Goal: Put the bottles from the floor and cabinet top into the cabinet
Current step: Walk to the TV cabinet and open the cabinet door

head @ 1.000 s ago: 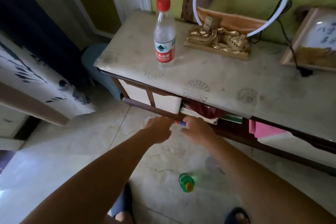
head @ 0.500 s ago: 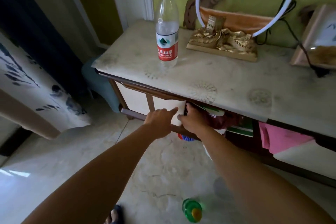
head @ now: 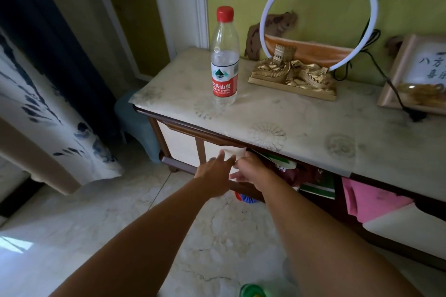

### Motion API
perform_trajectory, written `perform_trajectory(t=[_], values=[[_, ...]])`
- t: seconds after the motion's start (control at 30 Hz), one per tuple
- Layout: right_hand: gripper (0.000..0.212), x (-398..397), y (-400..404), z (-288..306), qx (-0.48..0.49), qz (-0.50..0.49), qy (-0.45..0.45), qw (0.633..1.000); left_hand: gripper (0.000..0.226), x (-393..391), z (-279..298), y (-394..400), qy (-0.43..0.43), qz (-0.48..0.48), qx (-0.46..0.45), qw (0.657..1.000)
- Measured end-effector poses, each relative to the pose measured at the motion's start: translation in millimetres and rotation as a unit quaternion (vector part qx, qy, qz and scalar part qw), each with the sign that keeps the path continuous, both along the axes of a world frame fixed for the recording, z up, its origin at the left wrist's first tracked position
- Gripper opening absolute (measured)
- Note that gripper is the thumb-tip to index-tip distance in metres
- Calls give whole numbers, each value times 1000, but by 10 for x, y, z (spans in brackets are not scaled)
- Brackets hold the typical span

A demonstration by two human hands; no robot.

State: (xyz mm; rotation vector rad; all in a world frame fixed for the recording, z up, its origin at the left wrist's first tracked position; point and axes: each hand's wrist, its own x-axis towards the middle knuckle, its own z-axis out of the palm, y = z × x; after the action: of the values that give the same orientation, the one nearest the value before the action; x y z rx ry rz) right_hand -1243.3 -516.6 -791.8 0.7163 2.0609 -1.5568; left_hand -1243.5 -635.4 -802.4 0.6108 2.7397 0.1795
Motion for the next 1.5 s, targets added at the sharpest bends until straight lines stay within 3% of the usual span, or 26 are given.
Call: perform_trajectory(t=[0.1, 0.27, 0.37, 0.47, 0.57, 0.63, 0.77, 0.9, 1.03, 1.17, 1.23, 1.4, 1.5], values=[[29, -5, -14, 48, 12, -1, -3, 1000, 66, 47, -8, 5, -38, 71, 45, 996], [25, 112, -33, -12, 66, 2, 12, 998, 50, 141, -7, -41, -122, 206, 154, 959], [32, 257, -70, -25, 103, 34, 17, 994, 44, 157, 68, -109, -153, 323, 254, 899], [25, 412, -179, -37, 148, 115, 28, 982, 62, 181, 151, -200, -141, 421, 363, 819], [25, 625, -361, -34, 138, 151, 42, 978, 86, 257, 219, -317, -100, 476, 385, 784], [24, 732, -485, -26, 139, 178, 40, 973, 89, 325, 248, -424, -87, 476, 366, 795], [24, 879, -738, 53, 128, 253, 13, 959, 66, 400, 327, -706, -134, 471, 378, 786], [28, 968, -1010, 127, 135, 307, -1, 942, 70, 452, 398, -1005, -174, 462, 371, 786], [29, 1086, -1351, 160, 101, 330, 6, 939, 59, 511, 446, -1345, -151, 441, 296, 834], [28, 1130, -1637, 231, 92, 337, 22, 937, 70, 513, 470, -1761, -89, 375, 168, 907], [16, 1125, -1708, 258, 115, 353, 29, 928, 77, 508, 466, -1970, -55, 345, 103, 931], [16, 1018, -1674, 205, 152, 326, 45, 932, 76, 447, 425, -2245, -19, 324, 60, 944], [43, 939, -1614, 186, 161, 313, 53, 935, 76, 375, 399, -2349, -9, 325, 54, 944]])
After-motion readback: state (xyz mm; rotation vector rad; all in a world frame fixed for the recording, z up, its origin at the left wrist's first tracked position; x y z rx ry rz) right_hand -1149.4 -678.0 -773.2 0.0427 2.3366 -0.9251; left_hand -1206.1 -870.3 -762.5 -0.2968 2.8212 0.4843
